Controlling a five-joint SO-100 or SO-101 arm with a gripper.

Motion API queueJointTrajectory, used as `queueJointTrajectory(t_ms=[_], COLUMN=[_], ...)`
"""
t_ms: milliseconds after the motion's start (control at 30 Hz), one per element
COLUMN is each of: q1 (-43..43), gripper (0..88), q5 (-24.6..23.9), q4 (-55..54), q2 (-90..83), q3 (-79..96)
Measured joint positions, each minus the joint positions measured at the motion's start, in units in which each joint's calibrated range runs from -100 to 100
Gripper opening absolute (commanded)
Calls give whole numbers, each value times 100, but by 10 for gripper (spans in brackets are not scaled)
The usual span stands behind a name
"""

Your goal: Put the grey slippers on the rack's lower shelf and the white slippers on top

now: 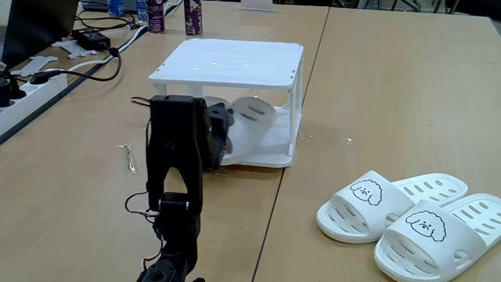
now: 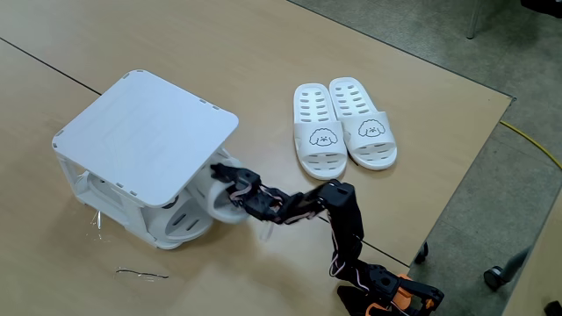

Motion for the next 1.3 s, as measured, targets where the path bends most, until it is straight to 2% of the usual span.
queueJointTrajectory(t_ms=[233,333,367,467,500,700,900,933,967,1033,1067,1100,1200,1300], q1=[322,292,270,262,255,202,292,337,367,382,367,352,352,412], gripper=[7,23,74,317,339,339,338,315,253,52,0,24,7,7], q5=[0,0,0,0,0,0,0,0,0,0,0,0,0,0], q4=[2403,2910,2961,2979,2979,2979,2970,2970,2970,2970,2970,2953,2515,1356], q2=[1534,1897,1979,2021,2021,1707,-511,-825,-1146,-1930,-2326,-2705,-3728,-3959], q3=[-3459,-4313,-4456,-4519,-4519,-3854,-1240,-907,-584,243,593,907,1959,3297])
